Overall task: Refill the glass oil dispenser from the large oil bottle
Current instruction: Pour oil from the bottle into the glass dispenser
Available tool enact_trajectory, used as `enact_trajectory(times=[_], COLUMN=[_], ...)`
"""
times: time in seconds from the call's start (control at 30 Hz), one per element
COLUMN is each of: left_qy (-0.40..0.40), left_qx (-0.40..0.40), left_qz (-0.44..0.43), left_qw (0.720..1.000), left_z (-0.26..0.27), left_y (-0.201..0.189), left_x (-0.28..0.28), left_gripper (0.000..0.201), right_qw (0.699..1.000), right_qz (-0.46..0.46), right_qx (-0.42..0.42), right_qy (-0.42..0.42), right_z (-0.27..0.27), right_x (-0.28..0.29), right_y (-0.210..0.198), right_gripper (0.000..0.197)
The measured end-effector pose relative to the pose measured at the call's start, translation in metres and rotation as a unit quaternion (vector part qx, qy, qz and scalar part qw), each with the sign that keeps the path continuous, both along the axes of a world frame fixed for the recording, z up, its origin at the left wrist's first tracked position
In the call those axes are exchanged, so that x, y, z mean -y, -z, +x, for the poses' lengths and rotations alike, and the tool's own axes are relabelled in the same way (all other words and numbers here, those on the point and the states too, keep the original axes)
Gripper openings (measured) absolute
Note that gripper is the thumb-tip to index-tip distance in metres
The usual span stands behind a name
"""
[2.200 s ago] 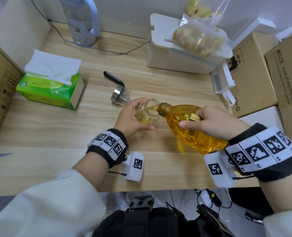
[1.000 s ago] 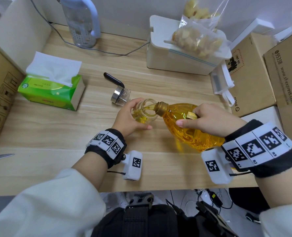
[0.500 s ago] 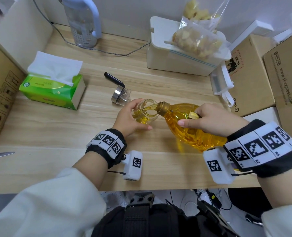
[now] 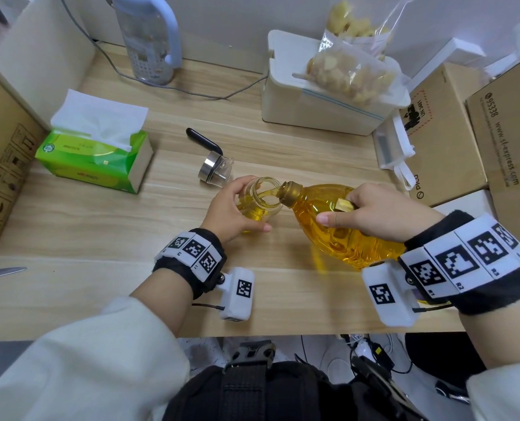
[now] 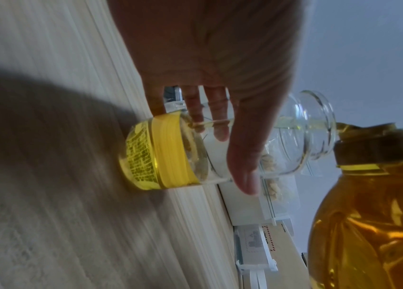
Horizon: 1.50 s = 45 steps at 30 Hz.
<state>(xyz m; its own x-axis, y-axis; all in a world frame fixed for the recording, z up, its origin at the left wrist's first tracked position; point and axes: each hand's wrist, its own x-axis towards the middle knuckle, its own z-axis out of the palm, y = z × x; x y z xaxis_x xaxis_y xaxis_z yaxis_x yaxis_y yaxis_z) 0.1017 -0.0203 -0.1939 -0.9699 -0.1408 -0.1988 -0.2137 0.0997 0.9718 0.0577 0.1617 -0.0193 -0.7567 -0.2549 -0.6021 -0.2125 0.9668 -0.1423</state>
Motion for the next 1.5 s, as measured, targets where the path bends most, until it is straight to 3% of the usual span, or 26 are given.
enact_trajectory(times=[1.5], left_qy=[0.005], left_qx=[-0.002], left_qz=[-0.001], left_qw=[1.000], left_z=[0.0039], left_y=[-0.0070], left_x=[0.0014], left_gripper=[0.087], right_qw=[1.000], right_qz=[0.002], right_qx=[0.003], right_qy=[0.001], right_z=[-0.0001], right_x=[0.0057], right_y=[0.0005], right_gripper=[0.054])
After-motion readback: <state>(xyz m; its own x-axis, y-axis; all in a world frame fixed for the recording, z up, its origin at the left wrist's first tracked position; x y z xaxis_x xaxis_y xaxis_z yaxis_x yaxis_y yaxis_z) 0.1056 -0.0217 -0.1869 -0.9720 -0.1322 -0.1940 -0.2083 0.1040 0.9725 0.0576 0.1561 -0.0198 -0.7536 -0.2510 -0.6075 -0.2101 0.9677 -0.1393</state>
